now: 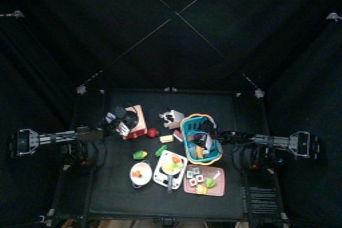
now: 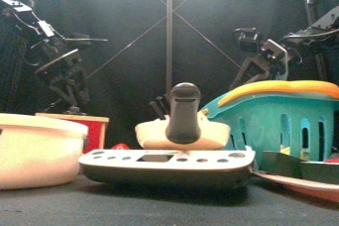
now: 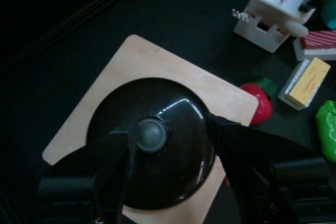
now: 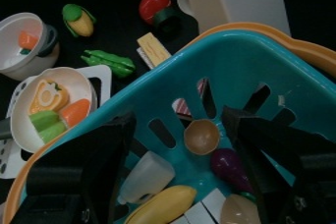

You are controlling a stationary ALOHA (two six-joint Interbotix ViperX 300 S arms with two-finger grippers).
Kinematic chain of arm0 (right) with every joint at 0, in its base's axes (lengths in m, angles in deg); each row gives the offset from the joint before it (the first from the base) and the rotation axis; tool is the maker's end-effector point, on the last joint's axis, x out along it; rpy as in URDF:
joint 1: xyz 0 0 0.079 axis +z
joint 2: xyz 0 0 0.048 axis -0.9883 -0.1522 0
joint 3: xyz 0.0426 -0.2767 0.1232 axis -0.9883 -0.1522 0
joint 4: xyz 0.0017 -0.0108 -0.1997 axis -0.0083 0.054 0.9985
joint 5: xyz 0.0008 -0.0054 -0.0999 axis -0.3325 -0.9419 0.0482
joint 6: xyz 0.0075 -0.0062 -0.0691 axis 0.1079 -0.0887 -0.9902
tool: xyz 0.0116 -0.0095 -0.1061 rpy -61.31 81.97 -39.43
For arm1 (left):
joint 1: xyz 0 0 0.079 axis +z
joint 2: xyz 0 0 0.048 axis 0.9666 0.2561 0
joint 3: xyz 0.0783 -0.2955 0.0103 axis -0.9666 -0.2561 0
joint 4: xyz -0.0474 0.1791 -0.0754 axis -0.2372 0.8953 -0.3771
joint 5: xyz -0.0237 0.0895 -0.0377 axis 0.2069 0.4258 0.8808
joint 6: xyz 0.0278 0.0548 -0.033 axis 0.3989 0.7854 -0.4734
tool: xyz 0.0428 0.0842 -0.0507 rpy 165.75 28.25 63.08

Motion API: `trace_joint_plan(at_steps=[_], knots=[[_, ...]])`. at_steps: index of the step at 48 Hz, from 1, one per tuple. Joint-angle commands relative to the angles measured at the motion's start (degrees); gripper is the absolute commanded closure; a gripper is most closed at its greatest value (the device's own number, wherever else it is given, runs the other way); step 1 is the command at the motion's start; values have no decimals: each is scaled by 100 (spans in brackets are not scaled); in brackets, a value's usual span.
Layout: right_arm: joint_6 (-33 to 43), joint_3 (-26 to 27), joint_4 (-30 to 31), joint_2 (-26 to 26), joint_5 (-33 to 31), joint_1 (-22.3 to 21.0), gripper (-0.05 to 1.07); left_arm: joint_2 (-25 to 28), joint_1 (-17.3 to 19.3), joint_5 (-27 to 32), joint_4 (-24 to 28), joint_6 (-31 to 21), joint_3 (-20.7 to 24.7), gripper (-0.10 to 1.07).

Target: Grab knife sharpener

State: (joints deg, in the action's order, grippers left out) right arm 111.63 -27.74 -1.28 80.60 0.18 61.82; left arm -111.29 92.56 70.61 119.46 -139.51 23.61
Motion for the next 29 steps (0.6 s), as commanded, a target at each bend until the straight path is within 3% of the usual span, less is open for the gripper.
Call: trace_joint_plan(at_steps=[1,10,15,21,29], knots=[[-9,132,-9,44,18,-26,3,9,-26,-18,18,9,62,7],[-9,132,0,44,18,-35,3,-185,-431,-483,88,0,149,7],[-9,141,0,53,18,-53,3,-149,-756,-1477,167,-18,211,7],[-9,149,0,53,18,-62,3,105,-817,-2452,334,-9,369,7],[-18,149,0,53,18,-62,3,703,-817,-2461,984,9,879,7]])
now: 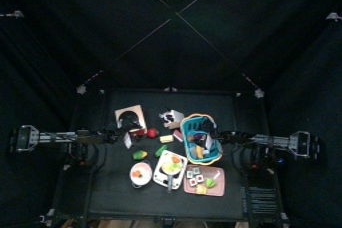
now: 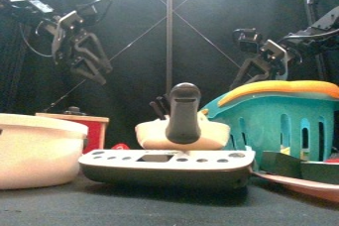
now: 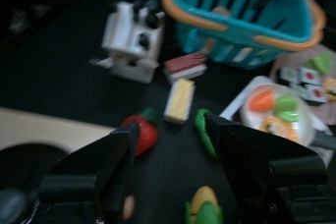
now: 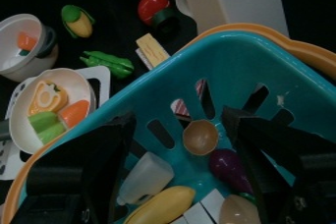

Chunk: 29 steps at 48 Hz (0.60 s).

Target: Grab knife sharpener

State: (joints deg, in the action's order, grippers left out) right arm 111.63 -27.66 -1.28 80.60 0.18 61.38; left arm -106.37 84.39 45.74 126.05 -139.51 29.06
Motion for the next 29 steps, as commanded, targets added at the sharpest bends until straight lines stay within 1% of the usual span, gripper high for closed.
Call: trace_joint_plan(at_steps=[1,5,9,13,15,19,25,29], knots=[[-18,141,0,44,26,-18,3,325,9,53,501,9,422,7],[-18,132,0,44,18,-18,3,668,9,193,1178,9,694,7],[-18,132,0,44,26,-18,3,1011,18,475,1934,-9,949,7],[-18,132,9,35,26,-18,3,1310,9,826,2417,-35,1160,7],[-18,132,0,35,18,-18,3,1459,9,940,2522,-35,1283,7],[-18,123,9,26,26,-26,3,1705,44,958,2514,-44,1485,7],[-18,132,18,18,26,-44,3,2065,114,615,2505,-44,1714,8],[-18,132,18,9,18,-35,3,2232,237,404,2496,-44,1863,10]])
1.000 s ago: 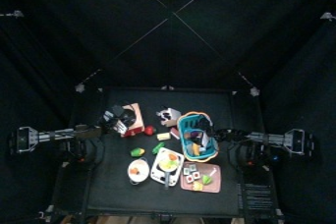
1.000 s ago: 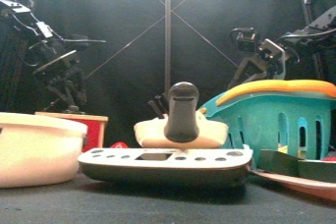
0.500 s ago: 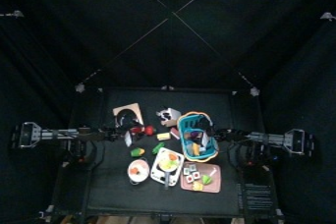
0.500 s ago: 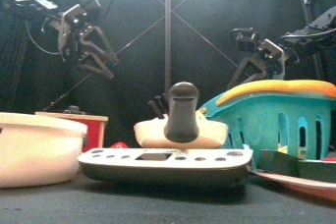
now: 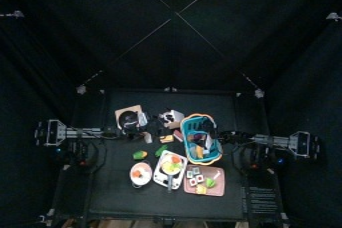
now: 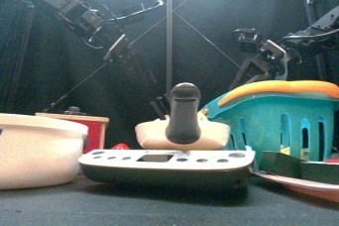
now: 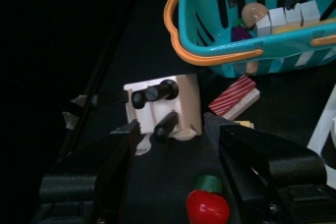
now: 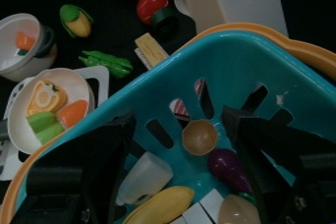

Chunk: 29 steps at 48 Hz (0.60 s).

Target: Grab knife sharpener

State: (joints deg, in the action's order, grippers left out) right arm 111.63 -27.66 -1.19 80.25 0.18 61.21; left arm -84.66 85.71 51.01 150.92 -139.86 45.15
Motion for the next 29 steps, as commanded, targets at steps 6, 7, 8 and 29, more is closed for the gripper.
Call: trace_joint_plan(at_steps=[6,7,8,29], knots=[[-18,132,9,35,18,-18,3,158,387,-246,-176,-9,404,11],[-18,132,9,35,18,-26,3,158,431,-290,-229,-18,413,11],[-18,123,9,35,26,-18,3,158,448,-334,-264,-9,413,11],[-18,141,18,-9,18,-26,3,316,984,-1459,-888,18,378,11]])
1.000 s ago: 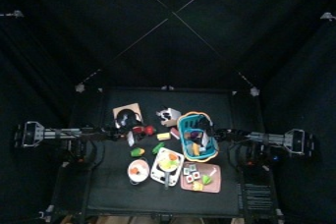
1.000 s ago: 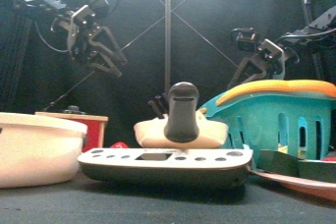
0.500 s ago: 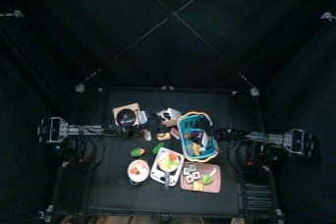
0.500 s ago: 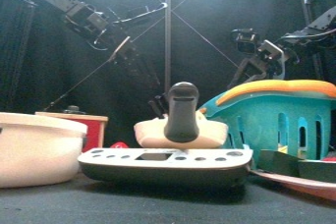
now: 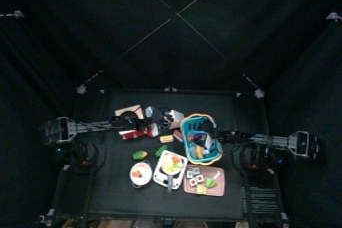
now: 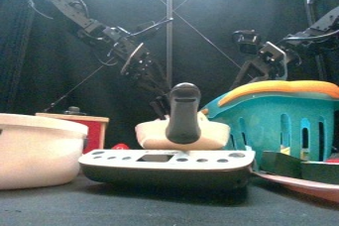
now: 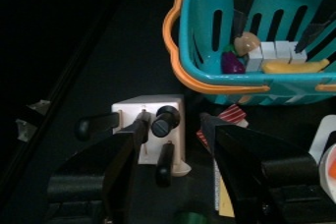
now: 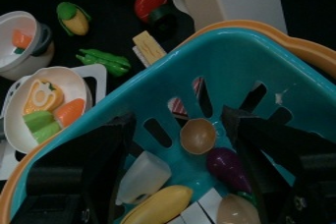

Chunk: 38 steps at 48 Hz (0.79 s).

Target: Grab knife sharpener

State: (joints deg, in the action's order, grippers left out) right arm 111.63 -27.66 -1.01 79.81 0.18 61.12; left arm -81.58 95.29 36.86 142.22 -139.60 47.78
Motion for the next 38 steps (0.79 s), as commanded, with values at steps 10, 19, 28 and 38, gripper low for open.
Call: trace_joint_plan(at_steps=[10,19,28,38], knots=[[-18,141,0,26,18,-26,3,79,88,-44,-18,-9,123,11],[-18,141,0,18,26,-26,3,26,88,-62,0,0,105,11],[-18,123,0,18,18,-26,3,-422,105,-79,-70,-26,97,11],[-9,97,-26,26,18,-18,3,-879,105,-44,-360,0,-483,11]])
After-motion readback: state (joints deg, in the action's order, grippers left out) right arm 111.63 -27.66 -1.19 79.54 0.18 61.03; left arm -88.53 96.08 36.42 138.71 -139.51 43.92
